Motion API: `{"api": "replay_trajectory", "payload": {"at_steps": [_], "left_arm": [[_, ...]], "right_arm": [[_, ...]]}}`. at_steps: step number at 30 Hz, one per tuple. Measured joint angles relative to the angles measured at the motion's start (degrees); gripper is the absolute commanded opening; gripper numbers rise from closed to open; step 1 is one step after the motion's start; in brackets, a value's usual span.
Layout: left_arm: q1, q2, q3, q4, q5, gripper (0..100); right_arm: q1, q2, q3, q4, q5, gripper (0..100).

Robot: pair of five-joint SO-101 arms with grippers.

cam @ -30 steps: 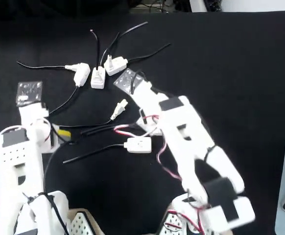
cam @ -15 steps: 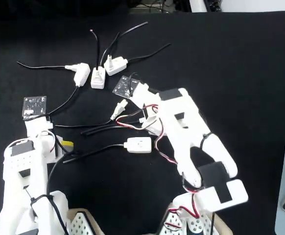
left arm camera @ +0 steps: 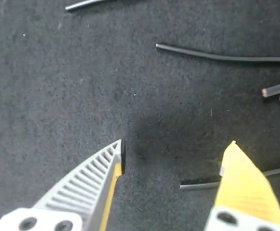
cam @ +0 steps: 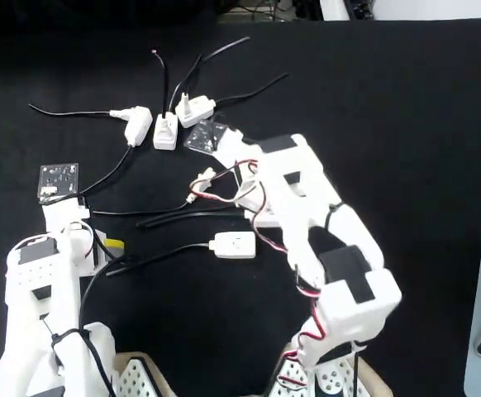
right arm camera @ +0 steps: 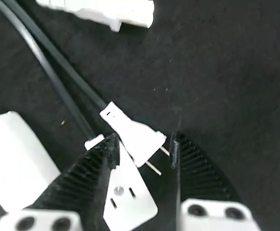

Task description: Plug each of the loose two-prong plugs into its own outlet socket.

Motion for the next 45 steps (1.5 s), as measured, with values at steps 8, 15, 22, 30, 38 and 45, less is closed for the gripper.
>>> {"api": "replay_trajectory", "payload": {"at_steps": [8,15,22,30,38,45], "left_arm": [[0.0,-0.4,1.0,0.0,0.0,32],[0.0,-0.4,1.0,0.0,0.0,32],[0.0,-0.4,1.0,0.0,0.0,32],[0.0,-0.4,1.0,0.0,-0.1,32],[0.0,-0.4,1.0,0.0,-0.1,32],[0.0,-0.4,1.0,0.0,-0.1,32]], "right_arm": [[-0.2,4.0,-0.6,-0.1,0.0,17.8],[-1.3,6.8,-2.1,0.2,0.0,8.5],[-1.2,7.6,-3.3,-1.8,0.1,1.2],[-2.3,-0.5,-2.9,1.1,0.1,1.1],[-2.4,-14.3,-2.9,11.9,-9.3,1.1],[-1.8,-22.1,-2.6,21.2,-27.5,1.1]]}}
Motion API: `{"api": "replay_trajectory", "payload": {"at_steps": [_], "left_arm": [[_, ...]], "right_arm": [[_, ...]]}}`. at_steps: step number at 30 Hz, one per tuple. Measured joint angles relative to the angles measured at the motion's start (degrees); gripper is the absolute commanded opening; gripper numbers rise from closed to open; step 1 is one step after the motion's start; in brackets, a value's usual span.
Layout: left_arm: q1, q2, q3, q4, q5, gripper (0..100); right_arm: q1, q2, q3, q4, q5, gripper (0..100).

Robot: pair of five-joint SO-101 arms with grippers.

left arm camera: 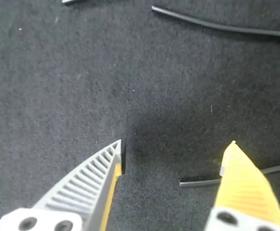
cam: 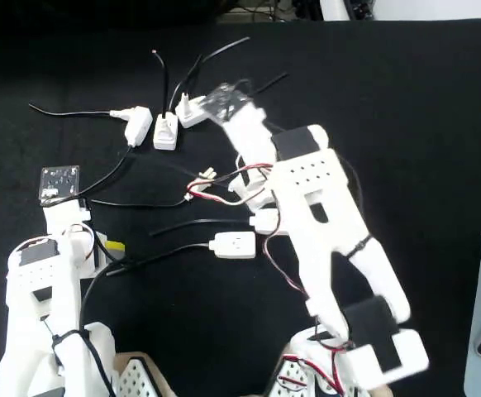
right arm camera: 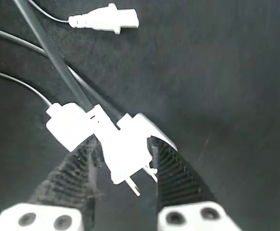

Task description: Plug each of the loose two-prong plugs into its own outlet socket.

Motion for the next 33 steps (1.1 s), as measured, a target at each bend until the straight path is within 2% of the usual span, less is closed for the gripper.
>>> {"api": "replay_trajectory", "payload": {"at_steps": [4,8,14,25,33], "left_arm": [[0.0,0.0,0.0,0.0,0.0,32],[0.0,0.0,0.0,0.0,0.0,32],[0.0,0.0,0.0,0.0,0.0,32],[0.0,0.0,0.0,0.0,0.0,32],[0.0,0.0,0.0,0.0,0.0,32]], "right_arm": [[2.7,-2.1,4.5,3.6,-10.1,1.2],[5.0,-3.9,13.1,2.1,-12.4,2.0],[5.5,-4.3,25.0,-6.4,-12.8,20.1],[5.9,-4.4,25.8,-3.3,-12.4,13.6],[6.9,-4.4,26.0,-6.4,-4.1,11.0]]}}
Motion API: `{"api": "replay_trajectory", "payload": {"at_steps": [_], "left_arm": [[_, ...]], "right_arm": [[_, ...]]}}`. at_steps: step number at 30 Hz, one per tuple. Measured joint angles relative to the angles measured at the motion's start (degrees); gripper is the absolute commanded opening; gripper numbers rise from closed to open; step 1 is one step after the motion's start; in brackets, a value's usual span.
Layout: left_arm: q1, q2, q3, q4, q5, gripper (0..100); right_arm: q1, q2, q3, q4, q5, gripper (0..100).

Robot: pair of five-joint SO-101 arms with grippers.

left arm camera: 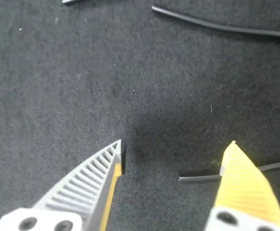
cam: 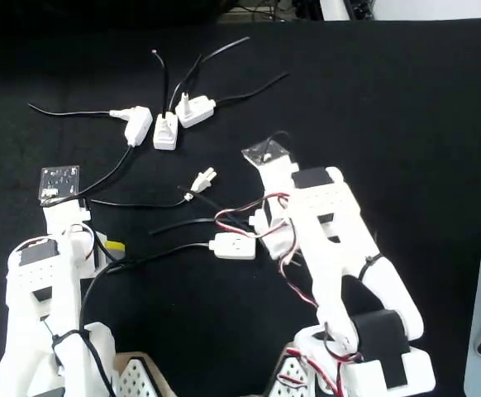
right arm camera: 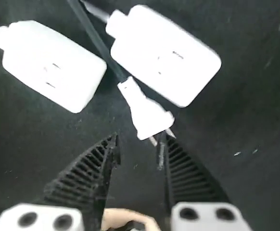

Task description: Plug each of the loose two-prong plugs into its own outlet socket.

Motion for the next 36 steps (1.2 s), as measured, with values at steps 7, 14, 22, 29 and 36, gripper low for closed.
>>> {"api": "replay_trajectory", "payload": {"at_steps": [7,14,22,29,36], "left_arm": [[0.0,0.0,0.0,0.0,0.0,32],[0.0,0.0,0.0,0.0,0.0,32],[0.0,0.0,0.0,0.0,0.0,32],[0.0,0.0,0.0,0.0,0.0,32],[0.0,0.0,0.0,0.0,0.0,32]], "right_arm": [[1.4,0.0,6.2,-9.1,3.3,11.0],[1.5,0.0,7.2,-11.0,3.3,11.0],[0.6,4.7,6.9,-11.9,3.3,10.9],[0.4,5.9,6.0,-12.0,3.4,1.0],[0.1,6.2,6.0,-12.0,3.4,12.0]]}}
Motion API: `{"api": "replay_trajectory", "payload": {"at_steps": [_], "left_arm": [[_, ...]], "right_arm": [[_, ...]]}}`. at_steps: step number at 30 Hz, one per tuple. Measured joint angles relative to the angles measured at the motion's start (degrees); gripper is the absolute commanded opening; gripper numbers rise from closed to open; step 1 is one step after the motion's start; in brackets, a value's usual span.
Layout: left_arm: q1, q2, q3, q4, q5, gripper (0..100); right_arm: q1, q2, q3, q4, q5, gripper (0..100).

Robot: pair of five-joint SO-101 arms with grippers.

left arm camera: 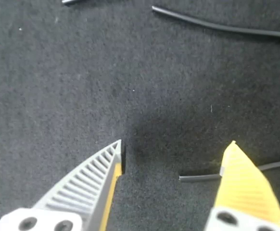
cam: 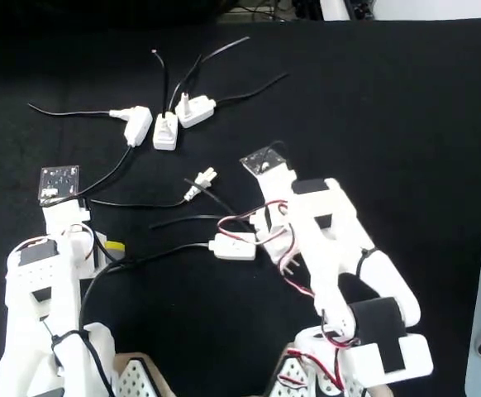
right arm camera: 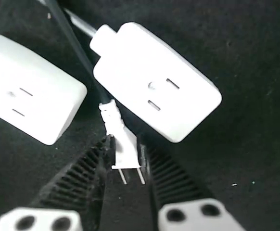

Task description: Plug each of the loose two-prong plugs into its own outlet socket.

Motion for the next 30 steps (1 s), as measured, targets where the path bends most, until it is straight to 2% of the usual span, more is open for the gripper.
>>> {"api": "replay_trajectory", "payload": {"at_steps": [16,24,30], "left_arm": [[0.0,0.0,0.0,0.0,0.0,32],[0.0,0.0,0.0,0.0,0.0,32],[0.0,0.0,0.0,0.0,0.0,32]], "right_arm": [[-2.2,1.4,0.4,2.5,0.0,13.1],[-2.2,0.2,-7.2,16.0,-1.8,13.2],[-5.2,-8.3,-7.5,18.9,-2.5,13.2]]}}
